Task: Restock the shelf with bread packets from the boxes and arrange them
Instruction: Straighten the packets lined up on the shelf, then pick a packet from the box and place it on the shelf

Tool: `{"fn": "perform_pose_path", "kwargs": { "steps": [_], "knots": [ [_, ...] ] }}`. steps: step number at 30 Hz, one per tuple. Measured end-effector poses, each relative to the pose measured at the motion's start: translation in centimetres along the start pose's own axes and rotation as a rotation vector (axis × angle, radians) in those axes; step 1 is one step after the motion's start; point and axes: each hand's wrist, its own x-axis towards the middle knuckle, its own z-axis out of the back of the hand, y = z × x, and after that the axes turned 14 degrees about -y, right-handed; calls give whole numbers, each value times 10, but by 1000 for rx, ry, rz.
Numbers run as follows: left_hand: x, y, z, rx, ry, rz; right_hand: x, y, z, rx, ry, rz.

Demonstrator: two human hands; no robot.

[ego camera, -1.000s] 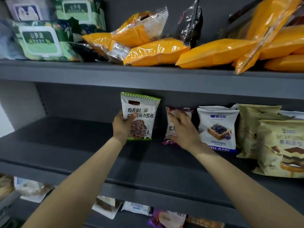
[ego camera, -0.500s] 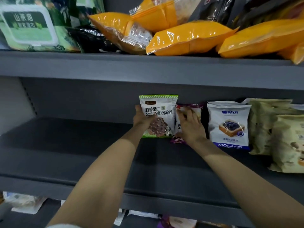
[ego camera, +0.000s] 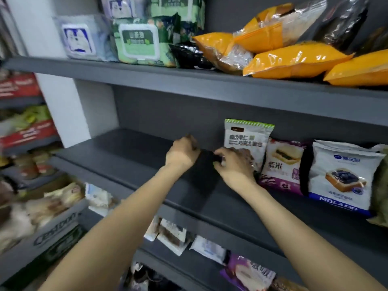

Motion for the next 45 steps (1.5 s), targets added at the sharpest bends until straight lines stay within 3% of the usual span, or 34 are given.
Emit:
{"fn": "perform_pose_path", "kwargs": {
  "steps": [6,12,16,23,31,35,40,41,45],
  "knots": [
    [-30,124,123,-44,-303,310,-24,127,-61,390,169,215],
    [-74,283,253,108,-498,557,-75,287,-163,525,426,441],
    [-103,404,329,242,-430,706,-113,394,-253,546,616,518],
    [-164,566,408,399,-164,996,-176,535,-392,433,931,497],
    [-188,674,401,333,-109,1396,-223,592,-527,93,1162,454],
    [-201,720,387,402,83,1485,-245,588,-585,-134,1267,450],
    [-218,749,364,141,138,1732,-261,588,-618,-244,1166,560],
    [-223,754,355,86,130,1787,-260,590,-620,-259,1129,583],
    [-234,757,337,84,-193,1863,-259,589,-625,-306,1052,635]
  ]
}}
